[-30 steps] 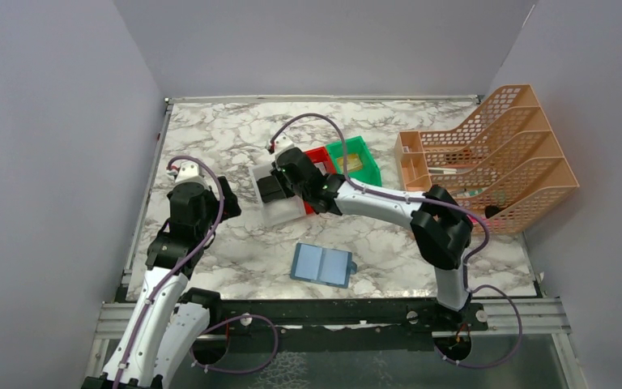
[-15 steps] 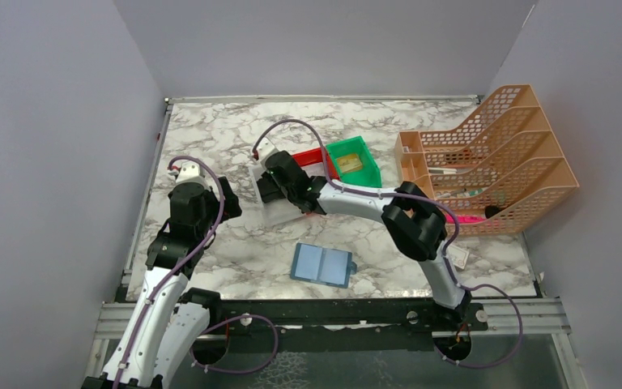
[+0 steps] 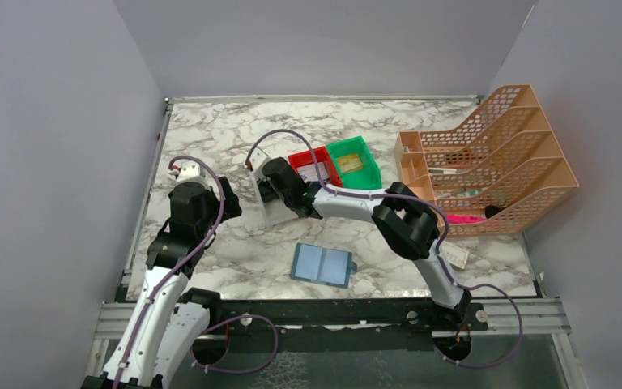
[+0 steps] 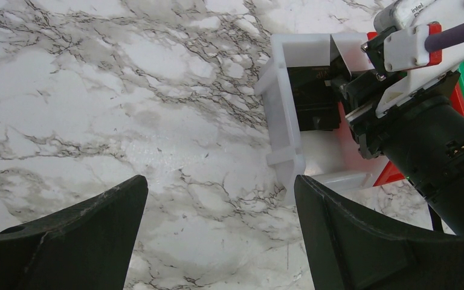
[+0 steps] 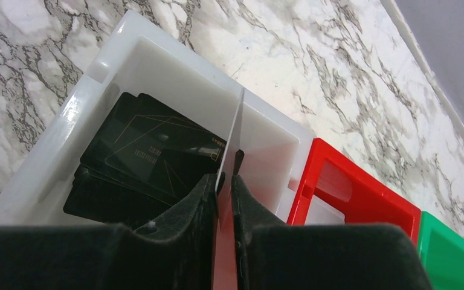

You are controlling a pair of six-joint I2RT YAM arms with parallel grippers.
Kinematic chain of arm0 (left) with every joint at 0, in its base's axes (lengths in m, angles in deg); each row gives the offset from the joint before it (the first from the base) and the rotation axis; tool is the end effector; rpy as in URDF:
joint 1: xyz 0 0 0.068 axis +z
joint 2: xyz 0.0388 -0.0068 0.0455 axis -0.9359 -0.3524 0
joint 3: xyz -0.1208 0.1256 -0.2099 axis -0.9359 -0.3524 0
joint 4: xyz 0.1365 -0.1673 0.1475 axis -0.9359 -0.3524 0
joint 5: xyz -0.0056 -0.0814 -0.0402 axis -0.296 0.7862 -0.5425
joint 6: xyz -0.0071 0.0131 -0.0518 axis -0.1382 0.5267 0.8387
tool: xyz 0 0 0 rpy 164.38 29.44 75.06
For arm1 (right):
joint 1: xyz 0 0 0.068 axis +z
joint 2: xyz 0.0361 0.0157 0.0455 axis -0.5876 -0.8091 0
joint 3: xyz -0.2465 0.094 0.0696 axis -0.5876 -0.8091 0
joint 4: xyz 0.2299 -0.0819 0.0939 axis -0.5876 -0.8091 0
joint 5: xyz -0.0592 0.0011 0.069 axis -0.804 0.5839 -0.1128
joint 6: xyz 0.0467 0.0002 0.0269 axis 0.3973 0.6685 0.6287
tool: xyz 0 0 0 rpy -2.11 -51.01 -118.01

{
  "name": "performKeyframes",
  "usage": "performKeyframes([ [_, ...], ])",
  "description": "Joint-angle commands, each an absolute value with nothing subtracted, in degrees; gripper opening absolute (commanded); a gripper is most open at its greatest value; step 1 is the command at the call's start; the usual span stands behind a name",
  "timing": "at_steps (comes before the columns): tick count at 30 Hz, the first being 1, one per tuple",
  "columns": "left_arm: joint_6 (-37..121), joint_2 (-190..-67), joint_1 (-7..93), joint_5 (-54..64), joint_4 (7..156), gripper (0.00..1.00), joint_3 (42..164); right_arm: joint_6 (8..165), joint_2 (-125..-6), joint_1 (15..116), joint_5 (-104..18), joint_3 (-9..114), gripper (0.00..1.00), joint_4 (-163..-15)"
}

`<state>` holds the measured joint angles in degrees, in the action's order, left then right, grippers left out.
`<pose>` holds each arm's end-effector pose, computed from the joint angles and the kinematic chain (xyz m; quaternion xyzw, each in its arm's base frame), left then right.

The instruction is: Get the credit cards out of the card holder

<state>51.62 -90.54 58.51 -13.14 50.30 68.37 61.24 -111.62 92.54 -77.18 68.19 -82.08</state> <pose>0.1507 -0.0227 0.2821 -0.1205 0.8511 -0.0677 0.5065 0.2919 0.4133 0.1804 -0.4204 0.7352 -0.0263 0.5310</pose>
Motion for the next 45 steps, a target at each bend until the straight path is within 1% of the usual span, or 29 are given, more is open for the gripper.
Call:
performKeyframes([
  [1, 50.8, -90.5, 58.8, -12.5, 51.4, 0.94, 67.9, 61.4, -111.3, 92.5, -73.0, 69.1, 0.20, -83.7],
  [12, 50.7, -90.4, 58.8, -12.0, 51.5, 0.94, 67.8, 62.2, -109.9, 92.5, -69.0, 67.5, 0.24, -85.0],
  [14, 50.7, -90.4, 58.8, -11.9, 51.6, 0.94, 67.7, 62.2, -109.7, 92.5, -68.9, 67.1, 0.29, -85.0],
  [15, 50.7, -90.4, 58.8, -11.9, 51.6, 0.94, 67.7, 62.2, -109.7, 92.5, -68.8, 66.9, 0.30, -85.0],
  [20, 50.7, -90.4, 58.8, -11.7, 51.6, 0.94, 67.7, 63.8, -109.1, 92.5, -68.3, 66.1, 0.31, -85.3],
  [23, 50.7, -90.4, 58.8, -11.6, 51.7, 0.94, 67.6, 65.2, -107.9, 92.4, -67.9, 65.4, 0.37, -85.1],
  [29, 50.7, -90.7, 58.8, -11.3, 51.8, 0.94, 67.5, 67.8, -104.3, 92.3, -65.6, 63.2, 0.45, -83.0],
  [33, 50.7, -90.7, 58.8, -11.3, 51.7, 0.94, 67.5, 70.8, -101.5, 92.2, -65.5, 62.1, 0.46, -83.7],
  [36, 50.7, -90.8, 58.8, -11.3, 51.7, 0.94, 67.5, 76.4, -96.7, 92.0, -65.2, 58.5, 0.46, -84.0],
  [40, 50.7, -90.9, 58.8, -11.4, 51.7, 0.93, 67.6, 88.3, -87.6, 91.7, -63.4, 50.8, 0.46, -85.6],
  [45, 50.7, -91.2, 58.8, -11.1, 51.8, 0.93, 67.5, 105.9, -76.6, 91.8, -56.4, 38.3, 0.47, -88.3],
])
